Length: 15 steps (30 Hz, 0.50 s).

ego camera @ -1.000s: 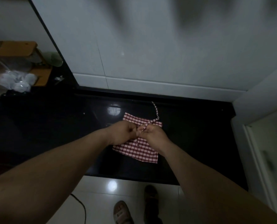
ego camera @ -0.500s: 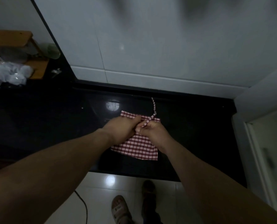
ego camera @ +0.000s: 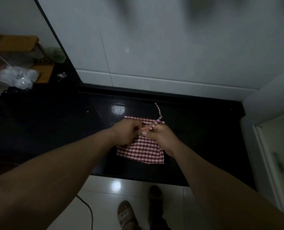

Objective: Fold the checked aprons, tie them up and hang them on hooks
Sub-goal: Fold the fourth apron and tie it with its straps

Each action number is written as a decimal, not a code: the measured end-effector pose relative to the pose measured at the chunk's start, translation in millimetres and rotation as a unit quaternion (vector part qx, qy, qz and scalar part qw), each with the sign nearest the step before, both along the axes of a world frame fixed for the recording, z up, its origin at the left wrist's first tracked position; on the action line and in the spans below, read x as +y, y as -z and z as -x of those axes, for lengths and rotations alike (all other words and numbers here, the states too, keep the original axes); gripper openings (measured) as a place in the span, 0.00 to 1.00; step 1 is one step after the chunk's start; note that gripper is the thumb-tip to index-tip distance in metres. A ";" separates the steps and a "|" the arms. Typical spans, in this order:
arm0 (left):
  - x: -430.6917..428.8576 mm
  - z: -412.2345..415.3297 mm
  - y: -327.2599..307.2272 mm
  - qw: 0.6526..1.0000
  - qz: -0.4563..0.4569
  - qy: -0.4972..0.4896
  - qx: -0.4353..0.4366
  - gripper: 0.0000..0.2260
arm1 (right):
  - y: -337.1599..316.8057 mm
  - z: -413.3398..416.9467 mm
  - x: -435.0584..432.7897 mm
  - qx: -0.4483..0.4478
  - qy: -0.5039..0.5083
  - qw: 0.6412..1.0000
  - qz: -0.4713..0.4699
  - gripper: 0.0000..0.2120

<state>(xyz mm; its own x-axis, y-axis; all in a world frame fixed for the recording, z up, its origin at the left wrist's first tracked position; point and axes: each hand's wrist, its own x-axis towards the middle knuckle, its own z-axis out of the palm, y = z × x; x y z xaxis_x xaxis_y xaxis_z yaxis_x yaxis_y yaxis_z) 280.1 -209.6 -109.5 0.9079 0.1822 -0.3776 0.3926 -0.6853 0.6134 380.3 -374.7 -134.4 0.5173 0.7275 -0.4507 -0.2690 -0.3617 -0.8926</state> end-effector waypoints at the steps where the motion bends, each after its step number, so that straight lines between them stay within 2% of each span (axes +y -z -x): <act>1: 1.0 -0.4 -2.2 1.000 0.019 -0.006 0.014 0.07 | -0.9 -0.1 -0.7 -0.004 -0.004 1.000 0.003 0.09; 4: 5.2 -3.8 -8.6 0.997 0.043 0.012 0.057 0.02 | -3.0 -1.0 -2.5 -0.019 -0.017 1.000 0.014 0.09; 6: 8.7 -9.5 -14.2 0.994 0.018 0.065 0.089 0.02 | -3.0 -2.0 -2.8 -0.022 -0.020 0.999 0.019 0.09; 8: 12.0 -16.9 -22.3 0.980 -0.076 0.151 0.104 0.04 | -1.7 -2.7 -2.6 -0.021 -0.028 0.999 0.023 0.08; 10: 12.9 -22.6 -30.6 0.952 -0.181 0.218 0.119 0.10 | -1.4 -3.1 -2.5 -0.025 -0.033 0.999 0.025 0.08; 12: 13.8 -24.0 -35.1 0.931 -0.230 0.249 0.134 0.12 | -2.9 -2.8 -2.4 -0.031 -0.031 0.999 0.030 0.08; 13: 14.5 -23.0 -34.9 0.934 -0.216 0.247 0.139 0.12 | -3.6 -2.2 -2.1 -0.032 -0.027 0.999 0.033 0.08; 15: 14.8 -16.6 -31.9 0.962 -0.121 0.197 0.142 0.08 | -5.3 -0.7 -2.0 -0.032 -0.012 0.999 0.043 0.08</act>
